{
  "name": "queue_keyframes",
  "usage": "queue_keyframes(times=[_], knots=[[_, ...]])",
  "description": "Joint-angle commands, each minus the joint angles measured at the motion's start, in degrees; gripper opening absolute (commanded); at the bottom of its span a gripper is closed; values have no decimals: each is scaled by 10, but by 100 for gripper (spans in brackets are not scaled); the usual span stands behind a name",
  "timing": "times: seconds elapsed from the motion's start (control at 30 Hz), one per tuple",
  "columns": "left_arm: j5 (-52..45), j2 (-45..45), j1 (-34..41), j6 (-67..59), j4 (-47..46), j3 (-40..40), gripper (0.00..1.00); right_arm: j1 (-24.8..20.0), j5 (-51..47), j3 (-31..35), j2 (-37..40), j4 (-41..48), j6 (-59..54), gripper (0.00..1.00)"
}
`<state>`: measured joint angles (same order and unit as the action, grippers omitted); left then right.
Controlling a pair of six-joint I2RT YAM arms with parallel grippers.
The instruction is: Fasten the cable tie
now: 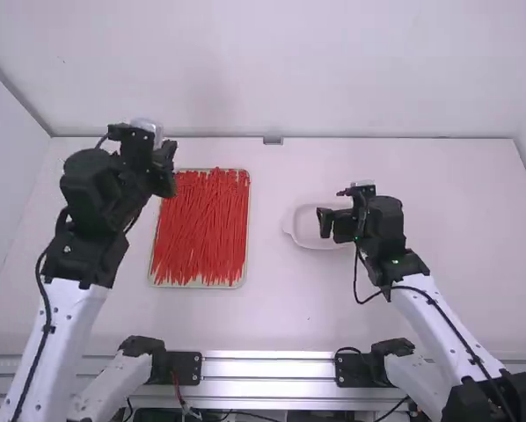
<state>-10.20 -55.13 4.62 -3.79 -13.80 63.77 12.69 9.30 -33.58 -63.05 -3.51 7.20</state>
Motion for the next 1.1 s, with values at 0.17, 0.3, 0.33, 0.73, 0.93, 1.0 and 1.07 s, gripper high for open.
queue_keyframes(times=[0.17,0.3,0.33,0.73,0.93,1.0,1.07], knots=[[-54,16,-2,66,124,-109,2,1,122,-20,-3,-73,17,100],[-90,-3,-1,85,170,-130,2,1,155,-20,-3,-117,47,100],[-94,-5,-1,85,173,-131,2,1,156,-20,-3,-121,49,100],[-241,-107,-1,156,319,-132,2,50,177,-20,-14,-246,78,100],[-280,-160,10,218,414,-132,2,85,176,-20,-68,-365,107,100],[-279,-175,26,224,438,-132,2,92,176,-20,-95,-414,133,100],[-279,-185,40,224,458,-132,2,95,176,-21,-120,-456,152,99]])
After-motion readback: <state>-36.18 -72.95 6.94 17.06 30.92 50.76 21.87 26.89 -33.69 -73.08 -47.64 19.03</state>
